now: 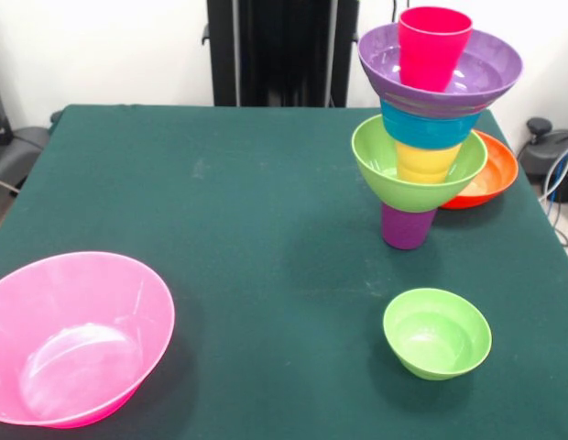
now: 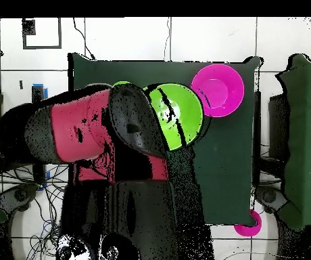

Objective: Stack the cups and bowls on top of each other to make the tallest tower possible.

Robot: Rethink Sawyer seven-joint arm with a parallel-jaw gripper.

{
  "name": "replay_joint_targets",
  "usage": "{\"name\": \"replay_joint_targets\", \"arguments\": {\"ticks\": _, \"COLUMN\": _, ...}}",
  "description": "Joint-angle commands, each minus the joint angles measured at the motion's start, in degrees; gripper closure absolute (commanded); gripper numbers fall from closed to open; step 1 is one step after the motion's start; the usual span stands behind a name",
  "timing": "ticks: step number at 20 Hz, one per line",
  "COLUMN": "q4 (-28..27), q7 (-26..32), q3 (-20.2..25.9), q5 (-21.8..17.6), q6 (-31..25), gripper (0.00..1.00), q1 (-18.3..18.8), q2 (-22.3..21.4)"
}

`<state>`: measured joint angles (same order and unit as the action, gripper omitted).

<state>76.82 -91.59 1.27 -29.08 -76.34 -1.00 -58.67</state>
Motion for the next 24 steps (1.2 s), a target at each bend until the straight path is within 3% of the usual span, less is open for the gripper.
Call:
{"name": "replay_joint_targets", "arguments": {"ticks": 1, "q4": 2.36, "q7": -0.56, "q3": 5.59, "q5": 2.33, "q6": -0.98, "gripper": 1.0, "q1": -2.51, "q2": 3.19}}
{"name": "replay_joint_targets", "arguments": {"ticks": 8, "q4": -2.63, "q7": -2.77, "q3": 4.79, "q5": 2.35, "q6": -6.71, "gripper": 1.0, "q1": -5.02, "q2": 5.76}}
{"name": "replay_joint_targets", "arguments": {"ticks": 24, "q4": -5.59, "q7": -10.58, "q3": 1.87, "q5": 6.34, "q6": -10.4, "gripper": 1.0, "q1": -9.16, "q2": 8.99}}
